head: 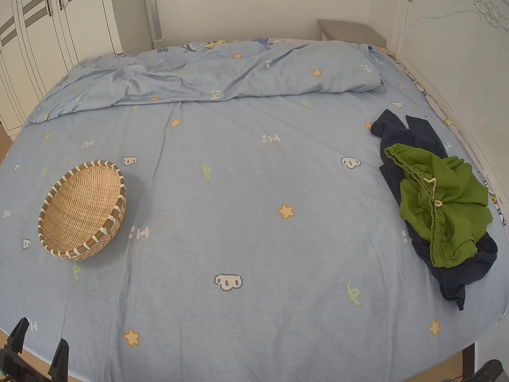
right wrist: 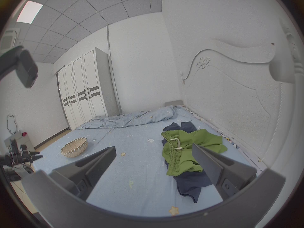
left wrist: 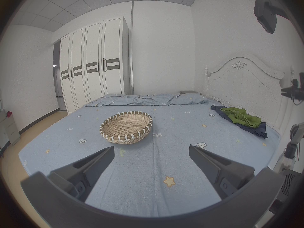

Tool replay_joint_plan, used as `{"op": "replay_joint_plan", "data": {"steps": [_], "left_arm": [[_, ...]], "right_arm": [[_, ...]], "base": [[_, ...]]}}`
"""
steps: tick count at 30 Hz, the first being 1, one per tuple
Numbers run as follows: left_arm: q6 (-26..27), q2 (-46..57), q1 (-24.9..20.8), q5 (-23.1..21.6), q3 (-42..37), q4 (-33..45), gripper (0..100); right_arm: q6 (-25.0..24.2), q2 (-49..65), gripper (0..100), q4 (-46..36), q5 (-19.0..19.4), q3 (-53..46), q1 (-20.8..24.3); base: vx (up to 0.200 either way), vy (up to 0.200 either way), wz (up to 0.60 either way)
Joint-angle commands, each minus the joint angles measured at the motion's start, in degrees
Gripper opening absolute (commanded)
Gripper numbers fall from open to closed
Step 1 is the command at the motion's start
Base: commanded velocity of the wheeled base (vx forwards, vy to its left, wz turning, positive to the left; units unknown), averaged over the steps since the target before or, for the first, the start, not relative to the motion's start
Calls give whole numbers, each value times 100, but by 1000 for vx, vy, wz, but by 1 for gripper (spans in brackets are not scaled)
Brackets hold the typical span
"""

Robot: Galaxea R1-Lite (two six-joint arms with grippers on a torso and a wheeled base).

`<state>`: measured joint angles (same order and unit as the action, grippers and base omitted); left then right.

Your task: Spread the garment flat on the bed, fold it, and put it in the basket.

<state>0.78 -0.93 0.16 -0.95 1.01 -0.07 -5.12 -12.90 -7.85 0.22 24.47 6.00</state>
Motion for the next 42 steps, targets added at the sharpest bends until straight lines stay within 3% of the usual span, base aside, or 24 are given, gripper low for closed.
{"op": "replay_joint_plan", "data": {"steps": [1, 5, 9, 15, 17, 21, 29, 42], "left_arm": [[1, 31, 2, -2, -101, -1, 100], [1, 31, 2, -2, -101, -1, 100], [1, 31, 2, -2, -101, -1, 100], [1, 31, 2, -2, -101, -1, 100], [1, 31, 2, -2, -101, -1, 100], [1, 31, 2, -2, -101, -1, 100], [1, 31, 2, -2, -101, -1, 100], [1, 31, 2, -2, -101, -1, 100]], "right_arm": [[-130, -3395, 100, -445, -92, 1412, 429], [231, -4942, 100, -445, -75, 2255, -283], [459, -6576, 100, -287, -119, 2888, -371], [450, -7701, 100, 29, -646, 3301, -345], [494, -8246, 100, 284, -1156, 3460, -319], [538, -8862, 100, 469, -1613, 3732, -362], [565, -9477, 100, 548, -1578, 4172, -503], [521, -9538, 100, 1005, -1402, 4391, -529]], "base": [[0, 0, 0], [0, 0, 0], [0, 0, 0], [0, 0, 0], [0, 0, 0], [0, 0, 0], [0, 0, 0], [0, 0, 0]]}}
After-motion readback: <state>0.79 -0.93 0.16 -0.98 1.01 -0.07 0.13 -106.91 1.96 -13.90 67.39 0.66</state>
